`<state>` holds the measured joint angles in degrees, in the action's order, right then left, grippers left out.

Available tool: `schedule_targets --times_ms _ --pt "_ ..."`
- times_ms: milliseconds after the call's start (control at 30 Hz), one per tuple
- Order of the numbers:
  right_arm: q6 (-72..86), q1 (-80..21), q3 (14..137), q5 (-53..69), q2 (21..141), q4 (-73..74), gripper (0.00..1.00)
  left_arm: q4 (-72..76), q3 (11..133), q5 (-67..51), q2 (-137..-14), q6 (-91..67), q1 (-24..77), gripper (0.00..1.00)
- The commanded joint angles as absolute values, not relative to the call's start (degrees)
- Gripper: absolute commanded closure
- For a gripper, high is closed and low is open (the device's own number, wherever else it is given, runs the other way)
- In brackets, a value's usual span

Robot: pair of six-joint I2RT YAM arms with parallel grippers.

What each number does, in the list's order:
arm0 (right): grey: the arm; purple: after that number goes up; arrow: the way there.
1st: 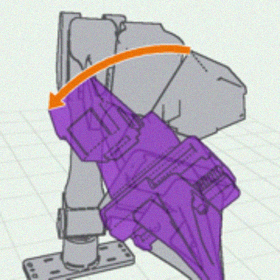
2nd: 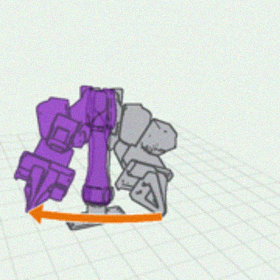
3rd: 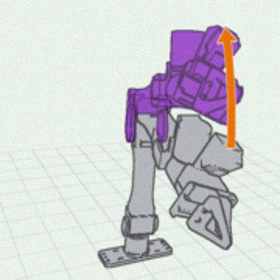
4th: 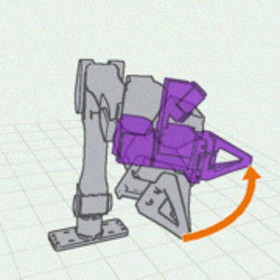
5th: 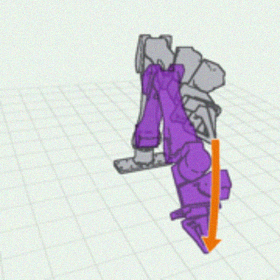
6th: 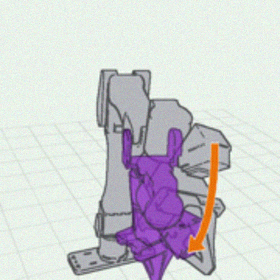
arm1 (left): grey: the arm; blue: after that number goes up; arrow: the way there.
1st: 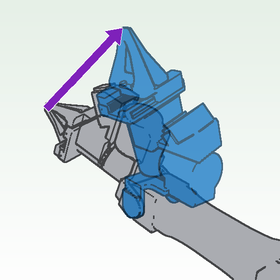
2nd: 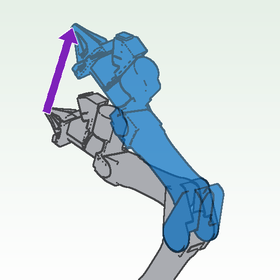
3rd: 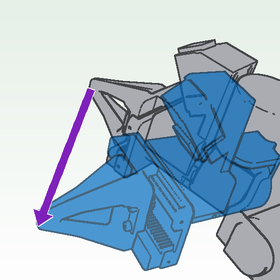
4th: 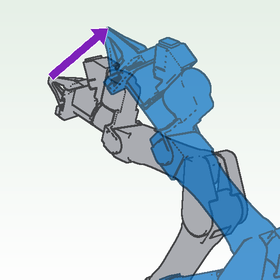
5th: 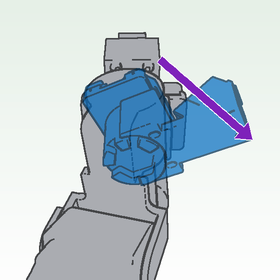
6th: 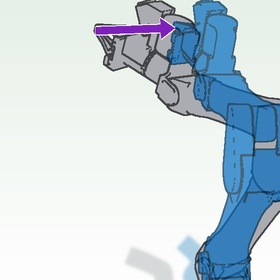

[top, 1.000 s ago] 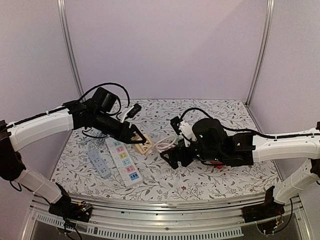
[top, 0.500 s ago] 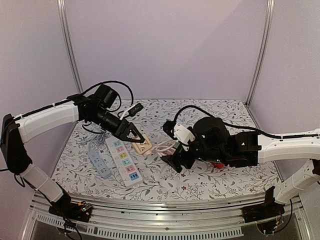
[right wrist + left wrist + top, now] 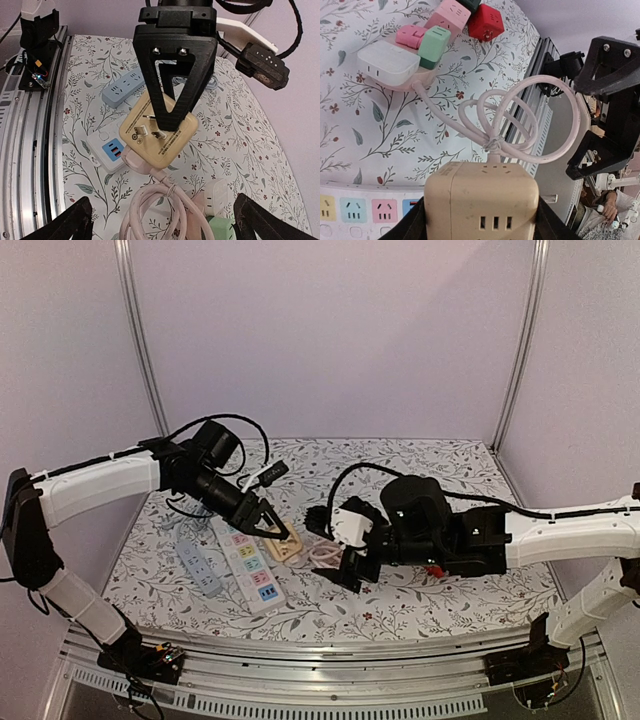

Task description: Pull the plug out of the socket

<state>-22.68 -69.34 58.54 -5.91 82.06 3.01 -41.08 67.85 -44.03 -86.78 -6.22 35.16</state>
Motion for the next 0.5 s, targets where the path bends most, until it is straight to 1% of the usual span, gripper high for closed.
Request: schedule_targets --times_ms 0,367,467 --pt "-25.87 -69.81 59.85 -2.25 85.06 1.67 0.04 -38.78 68.47 -46.61 -84.32 -6.54 35.77 0.73" --pt "-27.66 -70.14 63.3 -2.81 93.08 1.88 0.08 -38.27 68.3 -51.45 -82.88 -7.07 35.82 0.74" --pt "-28.89 -70.14 64.72 -2.84 94.61 3.47 0.18 -38.17 68.13 -51.1 -82.62 -6.99 35.85 0.74"
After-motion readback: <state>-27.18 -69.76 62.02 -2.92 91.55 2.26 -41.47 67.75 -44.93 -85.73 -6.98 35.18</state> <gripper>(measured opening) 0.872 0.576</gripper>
